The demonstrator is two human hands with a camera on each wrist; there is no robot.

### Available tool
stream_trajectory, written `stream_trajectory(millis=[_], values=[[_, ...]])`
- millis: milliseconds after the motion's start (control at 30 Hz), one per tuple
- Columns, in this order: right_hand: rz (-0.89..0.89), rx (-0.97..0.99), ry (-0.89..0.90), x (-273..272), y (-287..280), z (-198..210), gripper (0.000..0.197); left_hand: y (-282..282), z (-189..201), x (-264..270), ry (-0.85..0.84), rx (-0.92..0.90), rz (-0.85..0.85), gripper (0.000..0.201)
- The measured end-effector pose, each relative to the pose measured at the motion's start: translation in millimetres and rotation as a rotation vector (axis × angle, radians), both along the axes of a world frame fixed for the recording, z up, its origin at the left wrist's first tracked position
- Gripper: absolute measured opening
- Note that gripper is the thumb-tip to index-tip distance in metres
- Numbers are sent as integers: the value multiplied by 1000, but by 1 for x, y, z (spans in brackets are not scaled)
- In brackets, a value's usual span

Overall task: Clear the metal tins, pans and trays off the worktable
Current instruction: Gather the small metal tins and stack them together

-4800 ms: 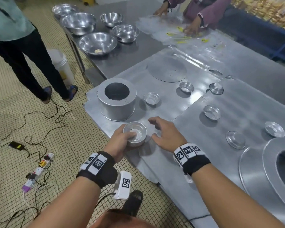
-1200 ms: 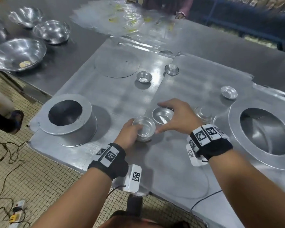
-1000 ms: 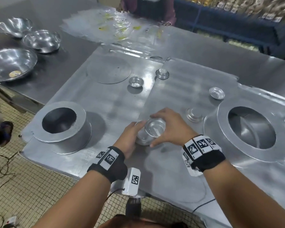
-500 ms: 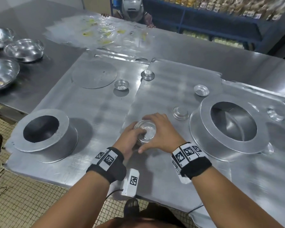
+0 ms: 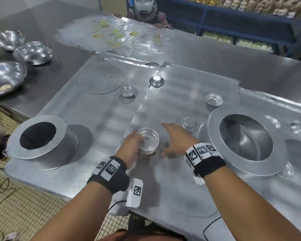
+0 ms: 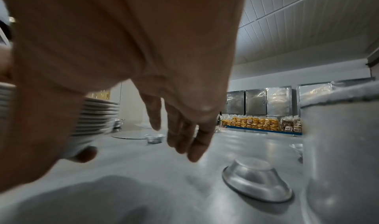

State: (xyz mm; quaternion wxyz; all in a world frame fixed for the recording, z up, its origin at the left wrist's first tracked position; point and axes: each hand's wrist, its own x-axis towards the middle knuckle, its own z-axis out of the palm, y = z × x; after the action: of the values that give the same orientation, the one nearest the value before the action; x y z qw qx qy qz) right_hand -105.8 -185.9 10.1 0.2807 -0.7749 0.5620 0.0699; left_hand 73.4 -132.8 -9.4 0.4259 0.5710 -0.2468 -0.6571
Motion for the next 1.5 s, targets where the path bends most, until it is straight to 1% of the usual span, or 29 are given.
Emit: stream_trajectory(millis=[67, 100, 133, 167, 233, 267, 333, 400, 500, 533, 667, 800, 867, 1000, 1067, 1167, 1233, 1333, 1400, 1500], values=[[-106, -107, 166, -4, -17, -8, 86, 1, -4, 4, -32, 1, 49, 29], [-185, -178, 216, -5, -26, -13, 71, 2, -5, 6, -31, 1, 65, 29], [-274, -216, 244, -6, -34, -17, 61, 4, -3, 6, -20, 6, 81, 28], [-367, -223, 246, -6, -40, -20, 57, 6, -2, 7, -4, 12, 97, 29], [-500, -183, 261, -8, -53, -29, 60, 9, -2, 9, 21, 22, 107, 31], [-533, -159, 278, -10, -60, -36, 63, 10, -2, 9, 26, 27, 113, 33], [-552, -131, 284, -14, -75, -56, 66, 13, -2, 10, 25, 38, 132, 34], [-564, -150, 253, -16, -84, -68, 63, 15, -3, 10, 31, 50, 153, 33], [-621, -163, 233, -14, -74, -54, 51, 17, -1, 9, 36, 63, 165, 34], [-637, -164, 218, -14, -72, -52, 50, 18, -1, 10, 33, 67, 169, 35], [-686, -207, 105, -16, -74, -54, 55, 15, 2, 11, 14, 80, 157, 37], [-639, -236, 52, -13, -66, -48, 66, 10, 5, 14, 12, 60, 96, 39], [-627, -265, -36, -10, -61, -42, 67, 6, 6, 18, 1, 54, 61, 39], [-556, -351, -327, 5, -48, -26, 67, -8, 6, 28, -13, 56, 25, 32], [-548, -403, -468, 19, -38, -17, 67, -13, 6, 35, -10, 67, 7, 30], [-540, -454, -705, 45, -23, -3, 65, -22, 9, 47, 33, 71, -7, 30], [-501, -466, -820, 62, -14, 3, 64, -28, 10, 55, 78, 61, -24, 34], [-476, -453, -926, 81, -2, 6, 62, -35, 11, 65, 127, 49, -46, 46], [-467, -422, -964, 93, 4, 4, 60, -39, 10, 72, 147, 38, -60, 51], [-441, -399, -971, 107, 11, -3, 59, -40, 8, 81, 159, 17, -100, 48]])
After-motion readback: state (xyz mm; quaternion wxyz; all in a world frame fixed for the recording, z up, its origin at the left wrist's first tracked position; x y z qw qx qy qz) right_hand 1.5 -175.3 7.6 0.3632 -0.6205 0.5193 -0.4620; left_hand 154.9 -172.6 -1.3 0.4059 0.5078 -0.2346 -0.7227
